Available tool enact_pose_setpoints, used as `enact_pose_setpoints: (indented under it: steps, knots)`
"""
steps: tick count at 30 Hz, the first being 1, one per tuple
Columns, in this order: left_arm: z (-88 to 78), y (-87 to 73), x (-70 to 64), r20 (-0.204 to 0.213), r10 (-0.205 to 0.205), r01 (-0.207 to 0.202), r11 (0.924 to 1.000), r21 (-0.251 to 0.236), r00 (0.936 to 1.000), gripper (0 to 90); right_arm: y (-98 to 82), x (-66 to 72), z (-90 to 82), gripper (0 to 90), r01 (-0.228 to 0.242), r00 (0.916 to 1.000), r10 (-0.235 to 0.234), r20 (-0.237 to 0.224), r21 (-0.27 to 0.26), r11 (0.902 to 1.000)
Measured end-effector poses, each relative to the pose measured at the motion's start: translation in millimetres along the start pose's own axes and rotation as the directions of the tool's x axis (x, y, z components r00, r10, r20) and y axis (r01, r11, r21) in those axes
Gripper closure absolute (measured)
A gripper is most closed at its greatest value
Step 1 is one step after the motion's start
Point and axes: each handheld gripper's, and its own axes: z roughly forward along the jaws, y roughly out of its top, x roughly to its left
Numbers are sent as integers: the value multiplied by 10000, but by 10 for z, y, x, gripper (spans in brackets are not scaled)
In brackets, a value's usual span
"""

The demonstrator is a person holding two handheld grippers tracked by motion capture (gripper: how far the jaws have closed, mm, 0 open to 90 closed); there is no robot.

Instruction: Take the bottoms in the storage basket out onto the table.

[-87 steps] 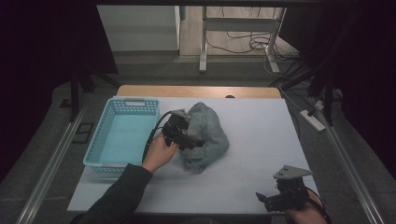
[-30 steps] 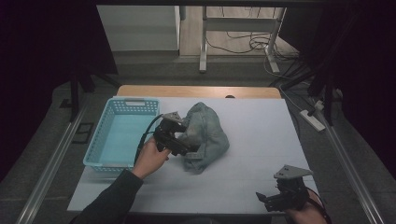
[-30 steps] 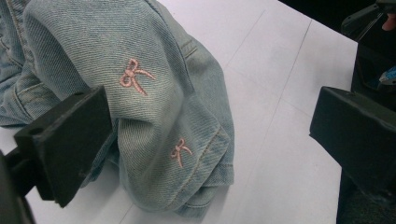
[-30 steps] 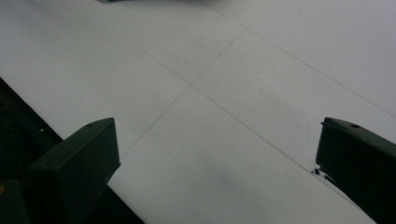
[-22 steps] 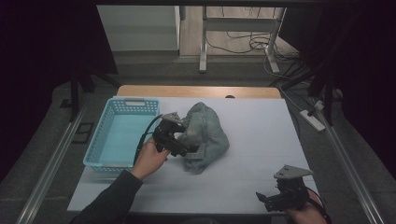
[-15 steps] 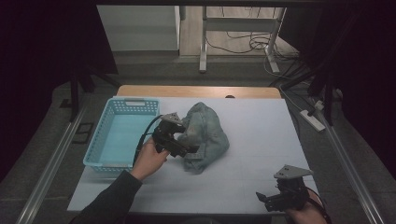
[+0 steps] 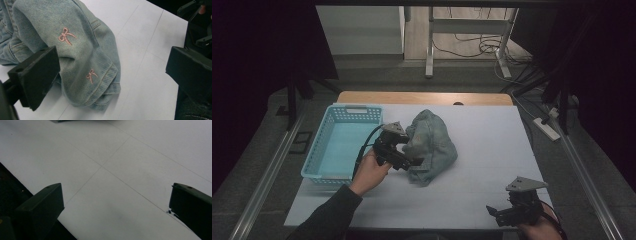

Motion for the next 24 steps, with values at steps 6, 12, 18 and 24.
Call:
enact_pose_setpoints:
  steps: [6,12,18,24]
  knots:
    - [-28,-11,-17,-22,-86,86,9999,-124,10000,1,-1,-1,-1,0,-17,10000,17,-5,-42,10000]
    - [-42,-26,-31,-53,-136,135,9998,-149,9999,2,-2,-2,-3,0,-30,10000,30,-4,-60,10000]
    - [-65,-45,-42,-117,-221,219,9996,-196,9997,4,-2,-3,-5,0,-38,10000,38,-7,-65,10000]
    - [-95,-76,-53,-184,-328,322,9991,-277,9993,4,-3,-2,-5,0,-41,10000,41,3,-72,10000]
